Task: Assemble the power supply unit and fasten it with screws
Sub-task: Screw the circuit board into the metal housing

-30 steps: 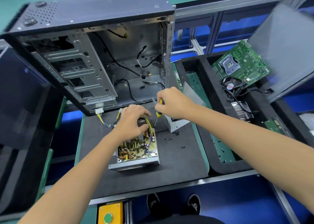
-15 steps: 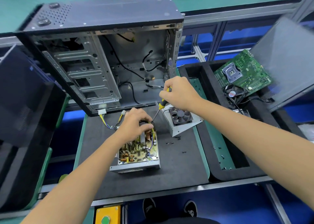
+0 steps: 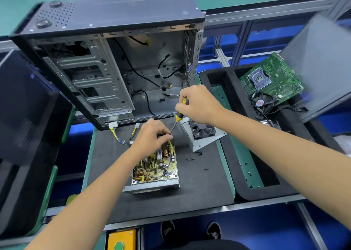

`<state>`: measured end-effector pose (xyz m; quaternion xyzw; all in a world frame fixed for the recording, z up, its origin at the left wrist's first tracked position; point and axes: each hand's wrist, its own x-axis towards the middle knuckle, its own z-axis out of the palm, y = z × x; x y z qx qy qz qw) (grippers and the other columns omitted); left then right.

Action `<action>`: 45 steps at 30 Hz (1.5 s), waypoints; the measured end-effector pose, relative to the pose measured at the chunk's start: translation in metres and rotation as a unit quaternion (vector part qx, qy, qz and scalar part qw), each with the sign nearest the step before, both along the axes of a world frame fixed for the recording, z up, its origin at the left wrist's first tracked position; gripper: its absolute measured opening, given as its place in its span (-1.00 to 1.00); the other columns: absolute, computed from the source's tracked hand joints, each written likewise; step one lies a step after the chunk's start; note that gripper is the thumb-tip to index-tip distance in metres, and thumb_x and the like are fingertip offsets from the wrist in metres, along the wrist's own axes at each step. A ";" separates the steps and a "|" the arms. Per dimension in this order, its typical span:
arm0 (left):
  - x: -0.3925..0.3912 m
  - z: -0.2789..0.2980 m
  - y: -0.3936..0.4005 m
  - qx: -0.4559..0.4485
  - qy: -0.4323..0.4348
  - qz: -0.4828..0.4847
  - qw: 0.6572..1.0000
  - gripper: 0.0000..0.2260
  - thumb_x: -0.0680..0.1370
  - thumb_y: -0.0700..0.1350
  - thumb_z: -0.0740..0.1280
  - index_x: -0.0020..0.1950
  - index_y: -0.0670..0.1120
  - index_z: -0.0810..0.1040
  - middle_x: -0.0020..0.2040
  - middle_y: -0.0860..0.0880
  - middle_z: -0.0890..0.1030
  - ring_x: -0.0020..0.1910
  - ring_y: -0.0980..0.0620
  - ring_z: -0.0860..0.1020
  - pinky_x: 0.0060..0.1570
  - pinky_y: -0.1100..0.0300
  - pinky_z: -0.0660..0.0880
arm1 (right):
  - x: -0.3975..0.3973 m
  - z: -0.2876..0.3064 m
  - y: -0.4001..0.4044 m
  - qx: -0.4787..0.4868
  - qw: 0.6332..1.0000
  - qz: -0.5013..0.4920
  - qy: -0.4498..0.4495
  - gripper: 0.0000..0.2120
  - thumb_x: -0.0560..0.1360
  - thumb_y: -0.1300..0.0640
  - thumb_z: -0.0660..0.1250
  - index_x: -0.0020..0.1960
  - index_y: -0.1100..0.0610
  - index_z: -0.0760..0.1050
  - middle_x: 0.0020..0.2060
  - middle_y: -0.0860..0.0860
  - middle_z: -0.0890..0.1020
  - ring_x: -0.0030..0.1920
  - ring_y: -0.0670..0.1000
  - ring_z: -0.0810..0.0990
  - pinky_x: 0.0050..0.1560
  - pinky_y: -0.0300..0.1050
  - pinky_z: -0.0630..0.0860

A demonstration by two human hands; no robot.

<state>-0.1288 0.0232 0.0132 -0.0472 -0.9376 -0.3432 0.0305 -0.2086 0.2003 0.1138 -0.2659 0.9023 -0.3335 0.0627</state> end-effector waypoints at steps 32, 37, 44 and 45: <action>-0.018 -0.009 0.005 -0.062 -0.188 0.057 0.979 -0.83 0.34 -0.05 0.44 -0.33 0.11 0.46 -0.31 0.17 0.50 -0.25 0.22 0.42 -0.14 0.11 0.27 | 0.014 -0.048 -0.012 0.147 0.978 0.143 0.022 -0.86 0.47 0.11 0.23 -0.14 0.17 0.49 -0.29 0.10 0.57 -0.24 0.13 0.53 -0.29 -0.02 0.48; -0.018 -0.005 0.004 -0.032 -0.214 0.057 0.975 -0.81 0.34 -0.08 0.47 -0.34 0.10 0.47 -0.24 0.16 0.55 -0.11 0.02 0.52 -0.14 0.10 0.39 | 0.015 -0.048 -0.017 0.172 0.972 0.158 0.038 -0.85 0.49 0.12 0.22 -0.16 0.19 0.46 -0.36 0.05 0.46 -0.26 0.13 0.49 -0.44 -0.11 0.22; -0.017 -0.001 -0.001 0.024 -0.225 0.026 0.974 -0.77 0.37 -0.17 0.48 -0.32 0.08 0.48 -0.27 0.13 0.54 -0.21 0.05 0.49 -0.16 0.10 0.39 | 0.013 -0.046 -0.021 0.196 0.965 0.171 0.042 -0.81 0.51 0.11 0.23 -0.10 0.23 0.49 -0.29 0.13 0.54 -0.25 0.15 0.52 -0.43 -0.10 0.26; -0.018 -0.001 -0.002 0.025 -0.226 0.017 0.974 -0.78 0.38 -0.18 0.48 -0.30 0.07 0.49 -0.24 0.11 0.55 -0.19 0.04 0.50 -0.15 0.10 0.40 | 0.012 -0.045 -0.021 0.199 0.964 0.174 0.042 -0.81 0.51 0.10 0.22 -0.09 0.23 0.49 -0.28 0.12 0.54 -0.24 0.15 0.53 -0.41 -0.10 0.28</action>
